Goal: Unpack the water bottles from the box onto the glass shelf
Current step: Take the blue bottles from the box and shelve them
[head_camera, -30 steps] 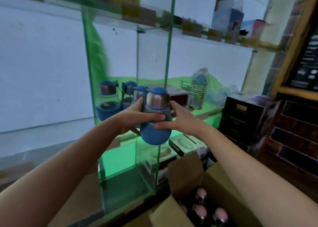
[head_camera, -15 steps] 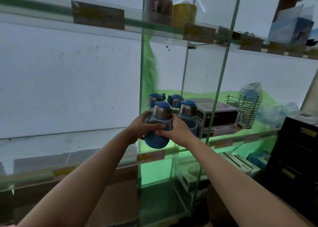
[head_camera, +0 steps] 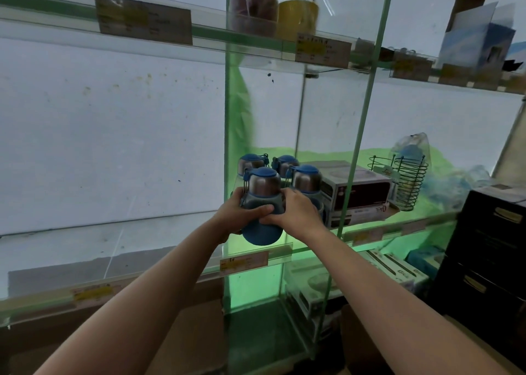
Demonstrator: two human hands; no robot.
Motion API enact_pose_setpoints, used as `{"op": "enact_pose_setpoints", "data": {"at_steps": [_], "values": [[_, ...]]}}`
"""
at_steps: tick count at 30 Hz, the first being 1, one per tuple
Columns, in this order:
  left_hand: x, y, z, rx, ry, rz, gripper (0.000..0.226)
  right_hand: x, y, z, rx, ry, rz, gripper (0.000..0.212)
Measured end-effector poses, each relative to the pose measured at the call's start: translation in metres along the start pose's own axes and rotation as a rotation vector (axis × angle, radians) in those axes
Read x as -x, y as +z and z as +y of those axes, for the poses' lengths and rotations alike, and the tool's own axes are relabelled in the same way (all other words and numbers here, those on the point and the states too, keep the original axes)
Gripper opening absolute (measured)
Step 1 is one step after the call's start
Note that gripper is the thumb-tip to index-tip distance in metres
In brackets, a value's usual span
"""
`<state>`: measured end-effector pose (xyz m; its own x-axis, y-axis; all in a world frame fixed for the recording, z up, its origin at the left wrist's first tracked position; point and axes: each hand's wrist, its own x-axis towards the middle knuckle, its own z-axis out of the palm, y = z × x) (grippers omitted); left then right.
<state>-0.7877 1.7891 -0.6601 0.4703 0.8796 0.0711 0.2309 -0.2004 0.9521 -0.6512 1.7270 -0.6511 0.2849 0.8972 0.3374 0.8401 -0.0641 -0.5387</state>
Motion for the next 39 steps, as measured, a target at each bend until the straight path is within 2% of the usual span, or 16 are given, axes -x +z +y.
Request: {"op": "enact_pose_setpoints", "data": {"at_steps": [5,8,10,12,15,18,26,31,35,39], "values": [[0.006,0.009,0.005,-0.051,-0.019,0.060,0.084,0.005,-0.003,0.005,-0.101,0.005,-0.042,0.063],[0.018,0.009,0.010,-0.204,-0.046,0.208,0.096,0.009,-0.007,0.008,-0.154,-0.010,-0.057,0.065],[0.027,0.010,0.014,-0.235,0.000,0.315,0.092,0.012,-0.013,0.010,-0.173,-0.018,-0.059,0.066],[0.035,0.011,0.018,-0.205,0.065,0.325,0.074,0.016,-0.019,0.013,-0.186,-0.033,-0.051,0.064],[0.043,0.022,0.023,-0.159,0.137,0.230,0.046,0.025,-0.029,0.021,-0.198,-0.043,-0.037,0.062],[0.047,0.042,0.027,-0.143,0.171,0.176,0.037,0.037,-0.039,0.033,-0.218,-0.010,-0.046,0.061],[0.047,0.118,0.017,-0.144,0.117,-0.042,0.037,0.090,-0.065,0.092,-0.231,0.126,-0.016,0.056],[0.052,0.193,-0.003,-0.133,0.053,-0.292,0.033,0.151,-0.077,0.160,-0.259,0.272,-0.021,0.051],[0.062,0.253,-0.025,-0.241,0.037,-0.498,0.036,0.207,-0.082,0.222,-0.270,0.413,-0.047,0.054],[0.073,0.311,-0.058,-0.284,0.005,-0.616,0.038,0.253,-0.079,0.267,-0.278,0.550,-0.028,0.055]]}}
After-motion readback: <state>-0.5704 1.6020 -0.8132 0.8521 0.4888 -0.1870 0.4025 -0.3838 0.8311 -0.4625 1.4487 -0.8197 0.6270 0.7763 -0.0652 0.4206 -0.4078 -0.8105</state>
